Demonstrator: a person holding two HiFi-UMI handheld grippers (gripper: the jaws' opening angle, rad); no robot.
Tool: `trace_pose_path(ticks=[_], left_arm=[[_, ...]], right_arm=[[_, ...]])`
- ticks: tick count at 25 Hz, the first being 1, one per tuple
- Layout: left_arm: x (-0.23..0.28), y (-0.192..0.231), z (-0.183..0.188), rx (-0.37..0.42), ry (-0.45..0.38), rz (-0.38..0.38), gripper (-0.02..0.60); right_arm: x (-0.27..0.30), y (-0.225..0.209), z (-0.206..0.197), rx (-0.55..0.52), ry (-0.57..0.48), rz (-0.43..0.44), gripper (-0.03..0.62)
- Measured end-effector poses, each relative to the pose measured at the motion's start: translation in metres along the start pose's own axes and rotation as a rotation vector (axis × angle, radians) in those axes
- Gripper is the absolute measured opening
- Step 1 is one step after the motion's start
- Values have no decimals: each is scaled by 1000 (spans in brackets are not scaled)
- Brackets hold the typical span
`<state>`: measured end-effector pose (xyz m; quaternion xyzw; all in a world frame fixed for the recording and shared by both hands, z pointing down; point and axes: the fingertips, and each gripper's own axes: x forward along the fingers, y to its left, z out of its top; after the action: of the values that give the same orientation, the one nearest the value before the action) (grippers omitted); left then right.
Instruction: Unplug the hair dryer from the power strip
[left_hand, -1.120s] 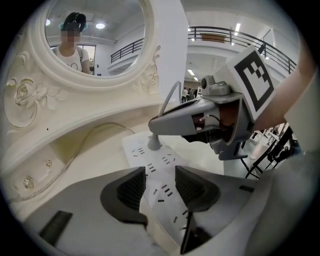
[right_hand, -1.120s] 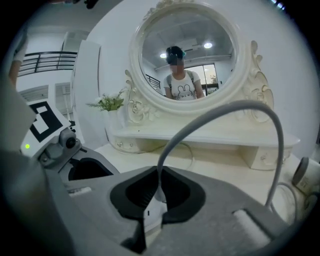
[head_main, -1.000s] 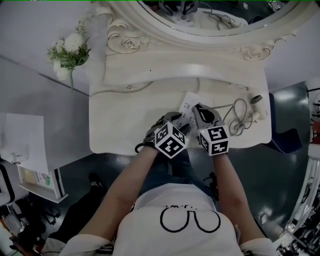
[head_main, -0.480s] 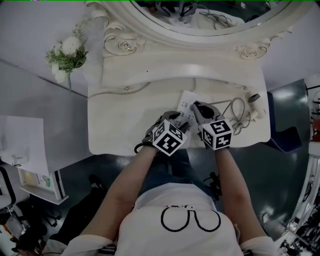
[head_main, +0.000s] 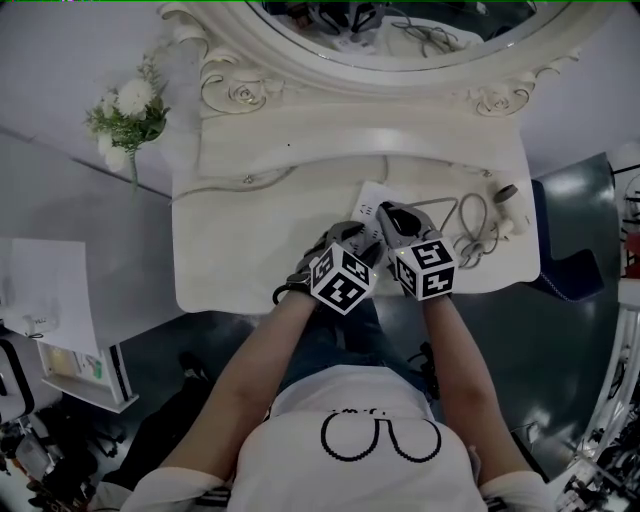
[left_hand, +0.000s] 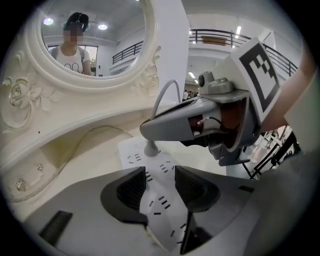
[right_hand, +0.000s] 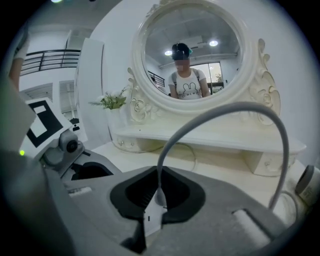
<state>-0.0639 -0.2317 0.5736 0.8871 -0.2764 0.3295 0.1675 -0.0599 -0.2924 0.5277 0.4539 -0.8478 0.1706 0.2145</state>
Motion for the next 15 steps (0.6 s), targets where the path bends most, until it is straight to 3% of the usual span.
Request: trace_pose_path(ticks=[6,11,13,15], left_arm=[[1,3,1,-34,-21,36,179],[2,0,1,-9,-12,21,179],[3,-1,2,4,-9,19,179],[3,-2,1,11,-6,21,179]], right_arm=[[-4,-8,0,16,0,-4,24],[-12,2,-9,-103,61,-23,21],[-10,3,3,-100,15,-13,21],[-11,-6,41,-26,-125,-20,21]])
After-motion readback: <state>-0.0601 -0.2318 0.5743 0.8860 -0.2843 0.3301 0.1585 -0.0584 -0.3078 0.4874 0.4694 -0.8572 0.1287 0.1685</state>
